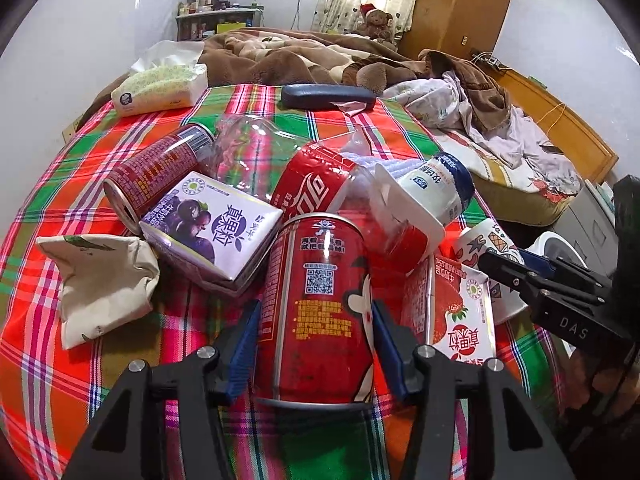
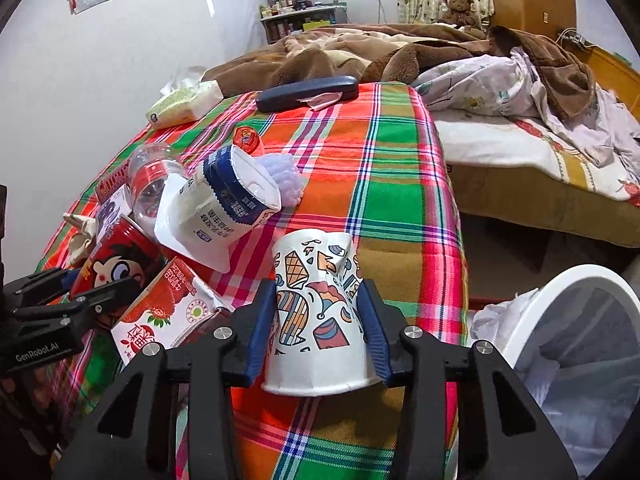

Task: Collect trash
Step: 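Grasp the red cartoon-printed can with the left tool while the right tool grasps the patterned paper cup, then carry the red can and paper cup with both tools over the bin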

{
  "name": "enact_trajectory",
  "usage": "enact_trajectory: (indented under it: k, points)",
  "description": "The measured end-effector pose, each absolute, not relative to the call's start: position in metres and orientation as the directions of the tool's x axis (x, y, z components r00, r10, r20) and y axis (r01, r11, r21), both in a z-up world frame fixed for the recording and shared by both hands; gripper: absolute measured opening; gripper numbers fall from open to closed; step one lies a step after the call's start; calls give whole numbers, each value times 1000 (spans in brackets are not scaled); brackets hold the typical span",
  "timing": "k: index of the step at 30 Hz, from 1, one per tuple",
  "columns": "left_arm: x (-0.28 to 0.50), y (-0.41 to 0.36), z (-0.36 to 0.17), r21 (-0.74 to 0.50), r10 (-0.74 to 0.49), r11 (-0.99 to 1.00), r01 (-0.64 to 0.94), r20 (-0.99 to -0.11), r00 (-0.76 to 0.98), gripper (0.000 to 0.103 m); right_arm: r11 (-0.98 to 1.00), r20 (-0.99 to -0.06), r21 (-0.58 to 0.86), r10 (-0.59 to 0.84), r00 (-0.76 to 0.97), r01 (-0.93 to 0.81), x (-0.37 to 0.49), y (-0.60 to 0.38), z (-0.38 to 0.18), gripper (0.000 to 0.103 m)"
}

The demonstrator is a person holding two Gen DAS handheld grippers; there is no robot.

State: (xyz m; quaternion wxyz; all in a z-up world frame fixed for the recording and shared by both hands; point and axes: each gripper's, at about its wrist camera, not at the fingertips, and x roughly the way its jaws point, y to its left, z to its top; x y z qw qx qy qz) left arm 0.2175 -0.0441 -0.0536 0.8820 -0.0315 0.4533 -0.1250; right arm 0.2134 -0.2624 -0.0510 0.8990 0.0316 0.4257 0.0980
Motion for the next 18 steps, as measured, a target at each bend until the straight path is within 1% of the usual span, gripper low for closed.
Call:
enact_trajectory:
  k: [7, 18]
  points:
    - [208, -47, -47, -170, -256, 965, 200, -781, 570, 54, 983, -744, 127, 184, 643, -134, 206, -265, -47, 40]
    - [185, -53, -20, -156, -259, 964, 216, -741, 620, 54, 981, -698, 159, 191, 690, -111, 188, -274, -29, 39]
